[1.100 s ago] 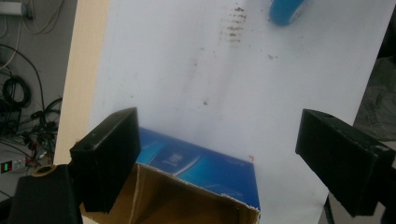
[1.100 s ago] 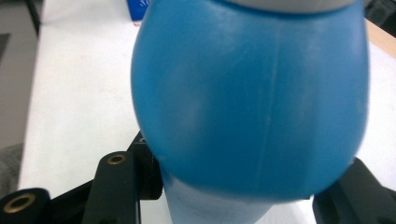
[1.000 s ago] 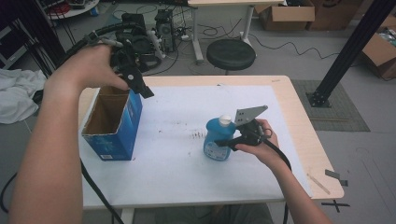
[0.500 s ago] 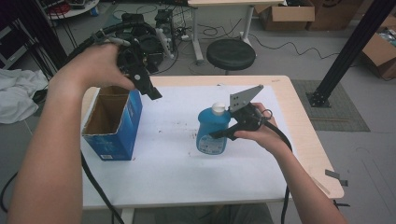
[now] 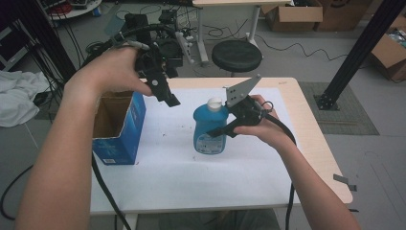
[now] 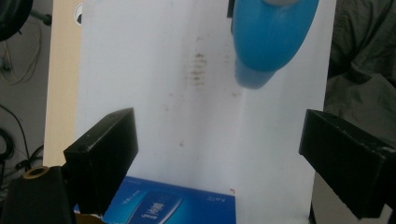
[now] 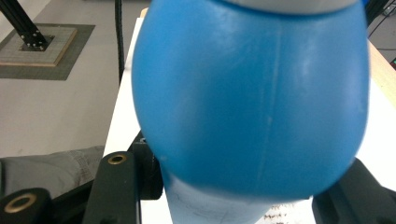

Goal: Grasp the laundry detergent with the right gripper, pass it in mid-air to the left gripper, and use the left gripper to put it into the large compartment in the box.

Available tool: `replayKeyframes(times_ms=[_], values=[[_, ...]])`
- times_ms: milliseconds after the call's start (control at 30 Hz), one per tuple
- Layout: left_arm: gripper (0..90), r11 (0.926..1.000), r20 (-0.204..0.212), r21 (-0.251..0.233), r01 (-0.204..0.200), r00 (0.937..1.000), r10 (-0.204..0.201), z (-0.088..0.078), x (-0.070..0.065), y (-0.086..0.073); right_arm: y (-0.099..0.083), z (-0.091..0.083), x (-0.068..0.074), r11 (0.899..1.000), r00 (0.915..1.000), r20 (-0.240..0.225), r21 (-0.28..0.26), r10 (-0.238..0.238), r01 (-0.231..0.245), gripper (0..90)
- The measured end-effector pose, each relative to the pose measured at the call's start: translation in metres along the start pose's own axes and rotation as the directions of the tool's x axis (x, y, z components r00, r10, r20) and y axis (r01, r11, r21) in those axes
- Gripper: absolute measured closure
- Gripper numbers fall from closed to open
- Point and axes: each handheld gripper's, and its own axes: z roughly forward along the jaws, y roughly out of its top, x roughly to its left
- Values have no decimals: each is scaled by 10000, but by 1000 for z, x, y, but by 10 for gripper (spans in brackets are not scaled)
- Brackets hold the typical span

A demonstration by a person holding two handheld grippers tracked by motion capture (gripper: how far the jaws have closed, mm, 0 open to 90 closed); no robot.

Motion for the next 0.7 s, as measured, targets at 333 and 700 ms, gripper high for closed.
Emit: replayKeyframes(times_ms=[333, 700], values=[[122, 9963, 405, -227, -833, 9956, 842, 11, -11, 22, 11, 7, 2, 9997, 9996, -207, 105, -202, 204, 457], [124, 9944, 719, -96, -1049, 9918, 1053, 29, -19, 37, 19, 10, 4, 9990, 9991, -169, 221, -385, 388, 457]])
